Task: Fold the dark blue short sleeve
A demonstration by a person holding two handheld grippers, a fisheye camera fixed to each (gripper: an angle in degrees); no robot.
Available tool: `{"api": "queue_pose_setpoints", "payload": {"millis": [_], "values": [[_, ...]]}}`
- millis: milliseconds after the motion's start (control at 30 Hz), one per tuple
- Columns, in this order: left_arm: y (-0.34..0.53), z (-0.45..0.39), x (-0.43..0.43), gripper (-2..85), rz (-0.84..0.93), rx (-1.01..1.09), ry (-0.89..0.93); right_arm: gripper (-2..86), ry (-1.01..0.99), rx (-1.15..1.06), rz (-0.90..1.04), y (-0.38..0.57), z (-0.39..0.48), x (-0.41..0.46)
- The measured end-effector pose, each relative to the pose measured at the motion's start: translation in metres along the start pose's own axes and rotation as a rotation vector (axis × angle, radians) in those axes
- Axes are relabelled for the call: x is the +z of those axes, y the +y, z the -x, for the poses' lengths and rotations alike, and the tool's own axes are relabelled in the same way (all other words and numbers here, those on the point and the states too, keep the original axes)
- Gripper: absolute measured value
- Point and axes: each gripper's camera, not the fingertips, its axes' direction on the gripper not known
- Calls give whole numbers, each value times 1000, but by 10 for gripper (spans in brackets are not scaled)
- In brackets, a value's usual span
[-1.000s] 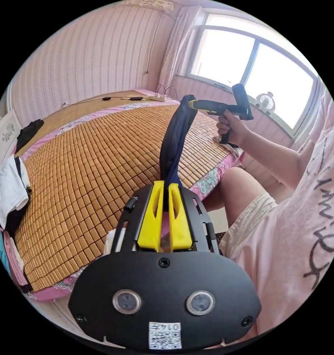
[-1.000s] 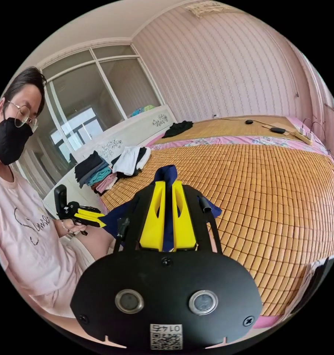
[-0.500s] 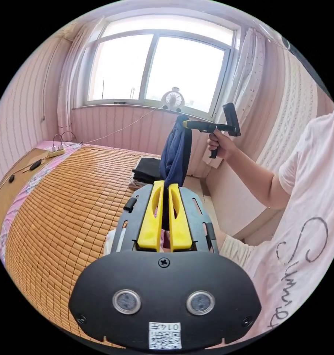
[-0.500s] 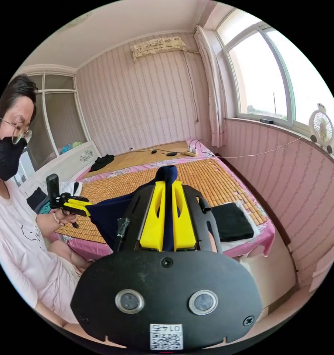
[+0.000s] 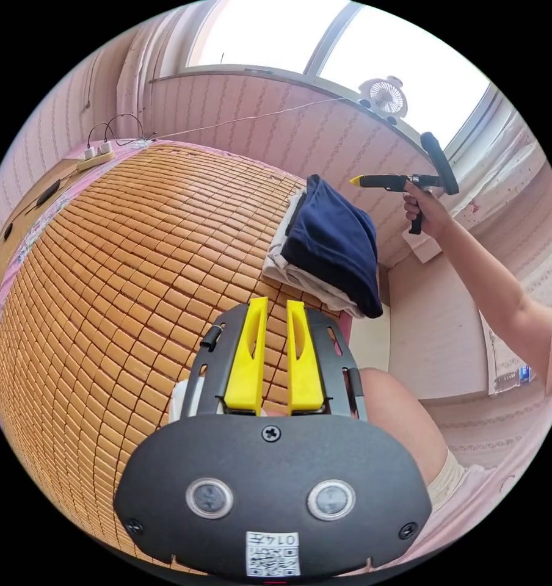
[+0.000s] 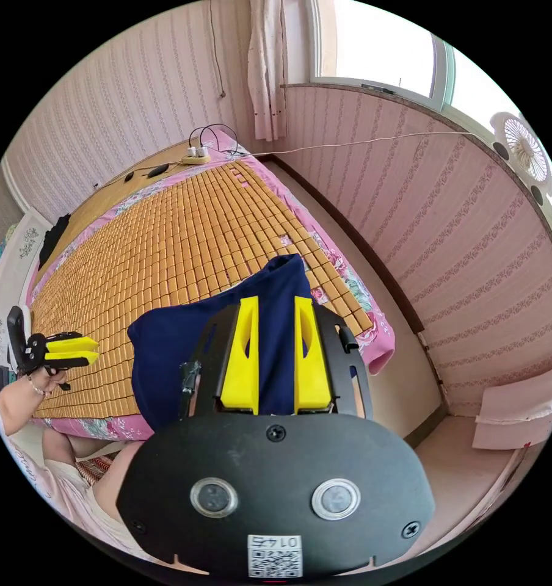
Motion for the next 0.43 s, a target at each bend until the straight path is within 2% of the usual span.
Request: {"api": "queue_pose_setpoints", "payload": {"millis": [167,267,433], "values": [[99,-9,-80,59,-70,-53,-83,87,-44,-106,-27,45,68,-26],[178,-17,-138,59,-104,-144,-197,87,-112,-247,-25,68,140,-36],[342,-31,-258,58,-241,-421,-384,97,-290,-600,-11,98,313,-46]]}}
